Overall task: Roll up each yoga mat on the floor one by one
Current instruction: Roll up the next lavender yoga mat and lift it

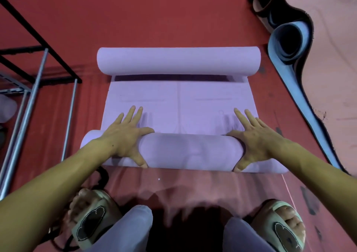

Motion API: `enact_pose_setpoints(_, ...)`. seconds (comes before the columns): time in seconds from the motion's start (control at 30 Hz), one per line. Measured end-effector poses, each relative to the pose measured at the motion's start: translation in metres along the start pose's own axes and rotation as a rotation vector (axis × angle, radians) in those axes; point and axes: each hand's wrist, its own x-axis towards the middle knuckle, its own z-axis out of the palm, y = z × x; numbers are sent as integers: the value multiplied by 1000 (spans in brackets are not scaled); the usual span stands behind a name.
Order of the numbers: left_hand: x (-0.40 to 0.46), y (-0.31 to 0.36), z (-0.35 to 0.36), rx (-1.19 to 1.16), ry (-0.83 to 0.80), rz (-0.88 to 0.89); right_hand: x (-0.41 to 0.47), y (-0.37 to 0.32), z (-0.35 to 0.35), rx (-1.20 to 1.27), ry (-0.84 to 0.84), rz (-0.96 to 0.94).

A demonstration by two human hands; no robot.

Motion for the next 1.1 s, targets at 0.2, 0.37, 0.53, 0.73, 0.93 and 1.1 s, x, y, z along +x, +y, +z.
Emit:
enact_pose_setpoints(0.2,2,-3,-2,-75,-10,18,-2,5,4,102,54,-27)
enact_pose_setpoints(0.37,8,-9,-4,-97,-38,36,4,14,8,181,123,-95)
enact_pose_setpoints(0.53,6,-14,0,-159,17,39,9,21,10,255,83,-88)
enact_pose_setpoints(0.73,5,-23,-1,-250,41,-13,9,28,7,258,81,-65)
enact_pose_setpoints(0.93,9,-33,8,-300,137,22,11,36,10,352,112,-30)
enact_pose_setpoints(1.1,16,-39,1,-271,245,76,14,42,3,394,83,-22)
